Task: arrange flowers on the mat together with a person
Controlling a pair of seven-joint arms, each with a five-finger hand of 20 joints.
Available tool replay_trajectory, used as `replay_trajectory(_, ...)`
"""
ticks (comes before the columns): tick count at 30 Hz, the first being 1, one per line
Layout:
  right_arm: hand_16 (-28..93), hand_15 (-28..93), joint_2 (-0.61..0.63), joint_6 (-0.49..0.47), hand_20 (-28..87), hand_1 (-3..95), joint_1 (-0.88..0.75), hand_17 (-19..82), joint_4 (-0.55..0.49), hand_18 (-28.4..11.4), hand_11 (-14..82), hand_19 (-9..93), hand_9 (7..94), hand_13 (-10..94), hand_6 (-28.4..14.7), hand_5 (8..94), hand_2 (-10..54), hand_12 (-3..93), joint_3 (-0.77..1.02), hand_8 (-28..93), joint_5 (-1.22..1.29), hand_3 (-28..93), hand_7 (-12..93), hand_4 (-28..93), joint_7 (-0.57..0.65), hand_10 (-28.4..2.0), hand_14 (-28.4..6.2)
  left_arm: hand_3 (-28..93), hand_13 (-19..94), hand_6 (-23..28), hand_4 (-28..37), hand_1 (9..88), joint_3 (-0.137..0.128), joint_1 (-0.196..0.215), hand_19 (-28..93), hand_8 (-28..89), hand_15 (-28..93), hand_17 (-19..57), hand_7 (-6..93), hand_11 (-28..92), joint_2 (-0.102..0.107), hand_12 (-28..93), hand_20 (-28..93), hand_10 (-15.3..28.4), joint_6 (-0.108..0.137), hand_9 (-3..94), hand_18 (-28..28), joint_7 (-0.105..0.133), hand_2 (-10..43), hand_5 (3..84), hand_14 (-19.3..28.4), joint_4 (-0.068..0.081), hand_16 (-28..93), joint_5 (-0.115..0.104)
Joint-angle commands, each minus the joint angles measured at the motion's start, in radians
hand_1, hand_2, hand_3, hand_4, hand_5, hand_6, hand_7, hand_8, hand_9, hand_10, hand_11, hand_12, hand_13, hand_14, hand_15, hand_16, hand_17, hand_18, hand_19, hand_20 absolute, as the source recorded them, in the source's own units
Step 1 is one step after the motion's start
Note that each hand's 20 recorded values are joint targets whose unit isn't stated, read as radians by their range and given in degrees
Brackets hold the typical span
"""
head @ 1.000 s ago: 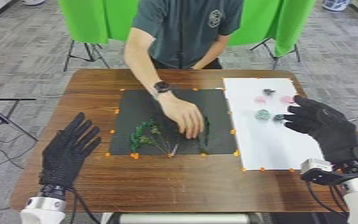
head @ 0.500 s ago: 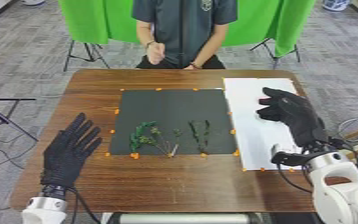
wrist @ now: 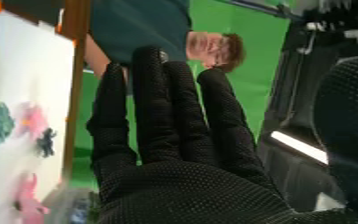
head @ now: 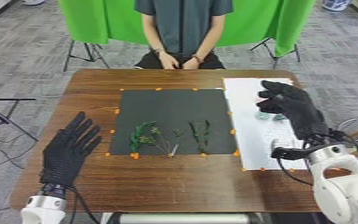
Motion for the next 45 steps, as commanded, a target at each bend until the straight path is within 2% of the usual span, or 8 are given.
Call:
replay_trajectory(1, 18, 48, 0.145, 0.138, 37, 25.7, 0.105, 15, 0.075, -21.8, 24.7, 59, 43.1, 44, -3.5, 41.7, -9.4, 23.2, -0.073, -15, -0.653, 83, 26, -28, -0.062, -12.2, -11.5, 70, 20, 3.4, -28.3, 24.2, -0.004, 0.016, 38, -7, 15, -12.0, 12.4, 14, 0.002, 15, 9, 10.5, 0.003, 22.1, 20.6, -0.001, -3.6, 29.2, 13.3, 0.003, 4, -0.003)
replay_trajectory(4, 17, 49, 0.185, 0.140, 37, 27.5, 0.142, 18, 0.102, -21.2, 26.2, 61, 41.2, 49, -2.3, 41.1, -9.5, 23.8, -0.100, -16, -0.854, 83, 29, -28, -0.032, -10.5, -10.4, 70, 20, 3.4, -28.3, 24.3, -0.006, 0.018, 38, -7, 15, -12.0, 12.4, 14, 0.001, 15, 9, 10.5, 0.005, 22.1, 20.6, 0.000, -3.5, 29.2, 13.3, 0.001, 4, -0.002)
replay_trajectory(9, 18, 52, 0.228, 0.038, 38, 27.6, 0.203, 19, 0.148, -21.2, 25.6, 64, 35.9, 48, -2.4, 36.6, -9.5, 24.4, -0.154, -16, -1.019, 83, 30, -28, 0.046, -10.2, -10.4, 70, 20, 3.4, -28.3, 24.4, -0.005, 0.025, 38, -7, 15, -12.0, 12.4, 14, -0.002, 15, 9, 10.5, 0.008, 22.0, 20.6, 0.001, -3.6, 29.2, 13.3, -0.003, 4, -0.001)
replay_trajectory(13, 19, 74, 0.259, 0.007, 41, 27.1, 0.264, 19, 0.208, -20.6, 25.2, 72, 33.0, 42, -3.8, 34.0, -9.5, 25.0, -0.229, -15, -1.107, 84, 31, -28, 0.109, -10.5, -12.9, 70, 20, 3.4, -28.3, 24.4, -0.002, 0.021, 38, -7, 15, -12.0, 12.4, 14, -0.004, 15, 9, 10.5, 0.010, 22.0, 20.6, -0.002, -3.6, 29.2, 13.3, 0.001, 4, -0.003)
replay_trajectory(18, 20, 81, 0.290, -0.023, 44, 27.4, 0.344, 21, 0.260, -20.3, 28.4, 78, 35.9, 46, -3.9, 36.4, -9.5, 25.3, -0.331, -16, -1.152, 83, 32, -28, 0.184, -10.8, -13.1, 70, 20, 3.4, -28.3, 24.4, -0.003, 0.021, 38, -7, 15, -12.0, 12.5, 14, -0.005, 15, 9, 10.5, 0.012, 22.0, 20.6, -0.001, -3.5, 29.2, 13.3, 0.000, 4, -0.001)
replay_trajectory(23, 20, 82, 0.295, -0.046, 44, 28.7, 0.455, 23, 0.314, -20.4, 29.6, 79, 39.5, 49, -3.3, 40.0, -9.5, 24.4, -0.461, -16, -1.195, 83, 32, -28, 0.287, -11.0, -12.7, 70, 20, 3.3, -28.3, 24.4, 0.000, 0.017, 38, -7, 15, -12.0, 12.5, 14, -0.006, 15, 9, 10.5, 0.010, 22.0, 20.6, -0.001, -3.5, 29.1, 13.3, 0.002, 4, -0.001)
replay_trajectory(35, 21, 83, 0.295, -0.027, 44, 32.5, 0.502, 25, 0.378, -20.3, 37.1, 81, 44.4, 52, -2.1, 43.2, -9.5, 24.9, -0.546, -18, -1.260, 85, 41, -28, 0.396, -11.5, -11.7, 70, 20, 3.4, -28.3, 24.3, 0.004, 0.012, 38, -7, 15, -12.0, 12.5, 14, -0.009, 15, 9, 10.5, 0.007, 22.0, 20.6, -0.006, -3.5, 29.2, 13.3, 0.003, 4, 0.000)
replay_trajectory(45, 21, 82, 0.282, -0.053, 44, 34.4, 0.524, 26, 0.411, -20.4, 41.4, 82, 47.9, 54, -1.8, 44.5, -9.5, 25.6, -0.560, -19, -1.232, 86, 42, -28, 0.394, -12.5, -11.2, 70, 20, 3.4, -28.3, 24.4, 0.003, 0.008, 38, -7, 15, -12.0, 12.5, 14, -0.011, 15, 9, 10.6, 0.007, 22.0, 20.5, -0.010, -3.5, 29.3, 13.3, 0.004, 4, 0.000)
